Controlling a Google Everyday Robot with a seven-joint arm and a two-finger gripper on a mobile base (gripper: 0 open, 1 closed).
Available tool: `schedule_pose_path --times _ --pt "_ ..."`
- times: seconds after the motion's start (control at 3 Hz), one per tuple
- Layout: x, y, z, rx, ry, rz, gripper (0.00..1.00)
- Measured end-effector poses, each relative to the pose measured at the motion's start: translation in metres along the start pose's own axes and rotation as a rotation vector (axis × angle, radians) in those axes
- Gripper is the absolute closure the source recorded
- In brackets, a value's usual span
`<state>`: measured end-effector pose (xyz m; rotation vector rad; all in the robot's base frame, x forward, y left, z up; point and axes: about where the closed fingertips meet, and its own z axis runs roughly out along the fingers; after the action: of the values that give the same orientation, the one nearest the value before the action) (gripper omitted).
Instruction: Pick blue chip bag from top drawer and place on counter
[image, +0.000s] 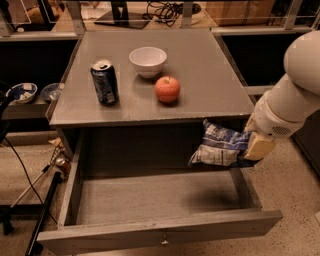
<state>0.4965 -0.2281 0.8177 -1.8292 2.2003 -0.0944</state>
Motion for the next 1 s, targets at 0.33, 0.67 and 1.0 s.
schedule_pose_path --times 0.33,0.67,1.0 --pt "0.024 -0.02 -0.073 0.125 0.059 0.018 1.0" --pt "0.016 -0.021 -0.06 0.101 0.051 0.01 1.0" --pt "0.016 -0.051 -0.05 0.101 0.093 0.0 1.0"
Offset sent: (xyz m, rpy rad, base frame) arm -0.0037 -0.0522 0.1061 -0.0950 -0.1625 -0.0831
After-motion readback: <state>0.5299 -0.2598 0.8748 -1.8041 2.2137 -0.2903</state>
